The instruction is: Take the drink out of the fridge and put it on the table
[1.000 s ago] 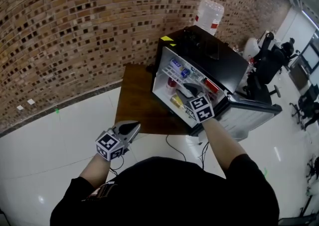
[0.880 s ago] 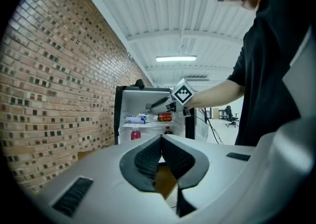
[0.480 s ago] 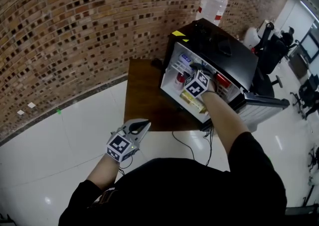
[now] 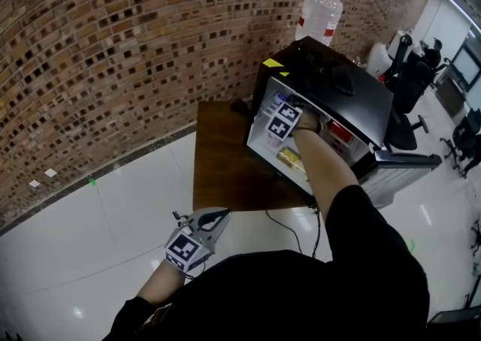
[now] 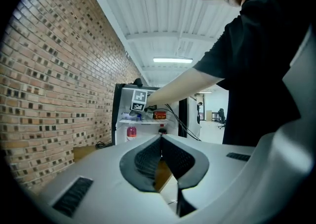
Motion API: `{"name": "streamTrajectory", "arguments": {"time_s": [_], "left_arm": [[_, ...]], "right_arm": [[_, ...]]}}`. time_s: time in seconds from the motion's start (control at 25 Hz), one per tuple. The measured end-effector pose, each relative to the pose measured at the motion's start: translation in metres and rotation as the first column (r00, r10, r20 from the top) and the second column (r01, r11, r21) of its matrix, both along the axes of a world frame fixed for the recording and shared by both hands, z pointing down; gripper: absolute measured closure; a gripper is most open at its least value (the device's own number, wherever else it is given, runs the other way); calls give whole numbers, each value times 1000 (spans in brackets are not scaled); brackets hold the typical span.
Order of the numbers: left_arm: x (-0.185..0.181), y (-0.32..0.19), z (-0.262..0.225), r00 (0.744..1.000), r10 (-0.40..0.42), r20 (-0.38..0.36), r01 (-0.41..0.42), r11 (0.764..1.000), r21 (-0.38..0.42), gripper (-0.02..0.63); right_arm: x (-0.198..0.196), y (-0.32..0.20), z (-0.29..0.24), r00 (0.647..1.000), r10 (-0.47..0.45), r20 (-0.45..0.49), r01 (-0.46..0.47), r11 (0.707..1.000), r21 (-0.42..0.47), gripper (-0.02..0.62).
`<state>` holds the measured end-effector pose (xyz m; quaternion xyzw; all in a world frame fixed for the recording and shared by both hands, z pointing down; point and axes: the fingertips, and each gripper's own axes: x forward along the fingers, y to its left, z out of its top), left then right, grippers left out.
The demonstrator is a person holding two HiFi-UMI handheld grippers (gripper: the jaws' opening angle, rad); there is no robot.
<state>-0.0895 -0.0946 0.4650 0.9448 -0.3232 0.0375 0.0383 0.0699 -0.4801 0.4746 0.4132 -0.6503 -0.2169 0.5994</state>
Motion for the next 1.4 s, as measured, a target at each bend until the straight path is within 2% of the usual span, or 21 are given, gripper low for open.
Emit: {"name": "streamTrajectory", "arguments": {"time_s": [0.12,0.48,0.64,0.68,0.76,0.84,0.92,1.08,1.24,1.4], "left_arm": [[-11,2,3,1000,-20,-3,20,1000,-13,611],[-36,2,11,998,-65,1,65,997,-30,611],[-38,3,15,998,-61,-4,61,997,-39,611],[-38,2,16,998,-61,-6,61,997,-40,611],[-40,1,17,998,-59,-5,59,997,-40,611],[-41,1,17,998,-57,-7,57,997,-44,611],[-41,1,18,998,-56,-8,55,997,-51,611],[-45,-4,20,997,-69,-23,67,996,-63,611],[-48,-11,20,996,-81,-33,79,995,-60,611],[-48,-17,17,994,-90,-58,86,994,-66,611]], "right_arm": [[4,-10,10,999,29,-27,-30,999,-36,407],[10,-28,16,998,64,-5,-64,993,-104,377],[12,-25,22,995,91,34,-84,981,-176,318],[9,-24,22,995,86,41,-77,978,-193,321],[3,-25,23,996,76,54,-62,973,-221,390],[1,-26,29,991,97,87,-73,965,-251,377],[4,-24,33,982,139,127,-98,953,-288,336],[9,-24,29,975,155,161,-93,937,-336,328],[5,-24,26,978,112,173,-53,949,-310,328],[-2,-19,30,985,15,169,27,969,-246,330]]}}
